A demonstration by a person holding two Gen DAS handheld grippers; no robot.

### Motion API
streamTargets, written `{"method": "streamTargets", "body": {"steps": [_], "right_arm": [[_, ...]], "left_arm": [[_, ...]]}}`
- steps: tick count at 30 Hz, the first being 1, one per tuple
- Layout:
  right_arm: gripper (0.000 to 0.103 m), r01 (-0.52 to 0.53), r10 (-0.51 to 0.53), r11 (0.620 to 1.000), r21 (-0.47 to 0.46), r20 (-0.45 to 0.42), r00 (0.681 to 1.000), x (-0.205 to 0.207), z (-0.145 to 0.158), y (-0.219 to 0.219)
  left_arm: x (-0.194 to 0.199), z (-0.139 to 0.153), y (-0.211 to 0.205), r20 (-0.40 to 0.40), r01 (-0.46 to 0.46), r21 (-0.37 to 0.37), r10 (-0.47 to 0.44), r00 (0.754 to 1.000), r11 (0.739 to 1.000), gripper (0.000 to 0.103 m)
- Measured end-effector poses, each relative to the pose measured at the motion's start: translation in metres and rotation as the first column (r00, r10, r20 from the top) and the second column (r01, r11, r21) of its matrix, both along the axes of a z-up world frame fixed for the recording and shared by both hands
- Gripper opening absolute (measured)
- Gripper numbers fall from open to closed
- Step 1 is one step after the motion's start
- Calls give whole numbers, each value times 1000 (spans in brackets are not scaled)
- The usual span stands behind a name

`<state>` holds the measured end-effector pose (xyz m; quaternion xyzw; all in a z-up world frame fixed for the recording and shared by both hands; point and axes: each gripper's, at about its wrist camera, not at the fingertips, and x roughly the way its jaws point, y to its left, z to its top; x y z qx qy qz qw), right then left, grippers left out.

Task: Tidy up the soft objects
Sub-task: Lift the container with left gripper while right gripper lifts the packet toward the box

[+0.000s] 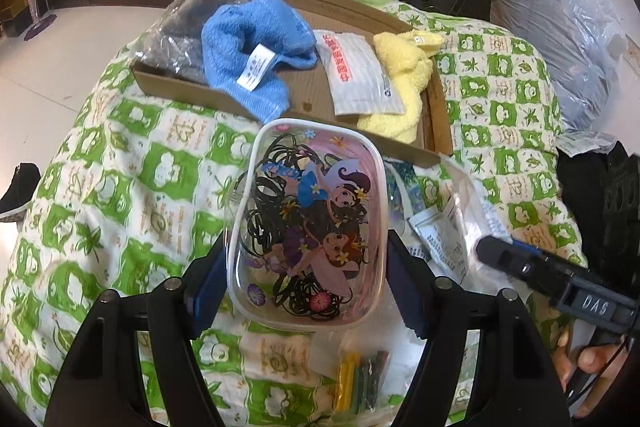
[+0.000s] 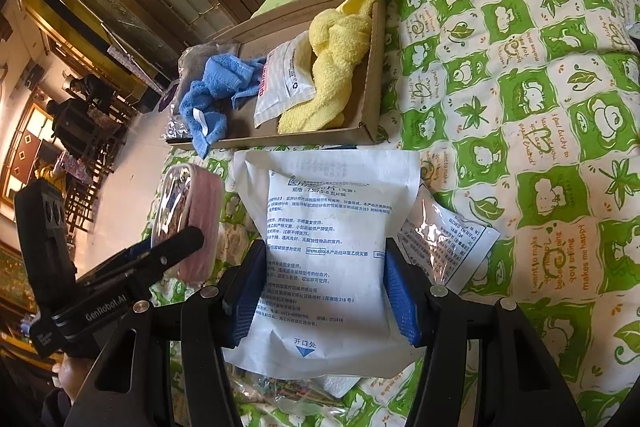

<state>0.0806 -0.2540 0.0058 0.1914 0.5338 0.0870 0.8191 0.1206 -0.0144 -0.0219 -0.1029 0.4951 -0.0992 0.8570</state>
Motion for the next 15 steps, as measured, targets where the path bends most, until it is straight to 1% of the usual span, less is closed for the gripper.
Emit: {"method": "streamTargets", "body": {"steps": [5, 9, 15], "right_arm": [[56, -2, 2, 1000, 1, -2, 1000, 1, 0, 0], [56, -1, 1, 1000, 2, -2, 1000, 2, -1, 0], [56, -4, 4, 1000, 16, -2, 1000, 7, -5, 0]], "left_arm": [[14, 6, -2, 11, 12, -7, -12, 1000, 1000, 72], [33, 9, 0, -11, 20, -34, -20, 1000, 999, 72], [59, 7, 4, -40, 11, -42, -12, 999, 999, 72]]}}
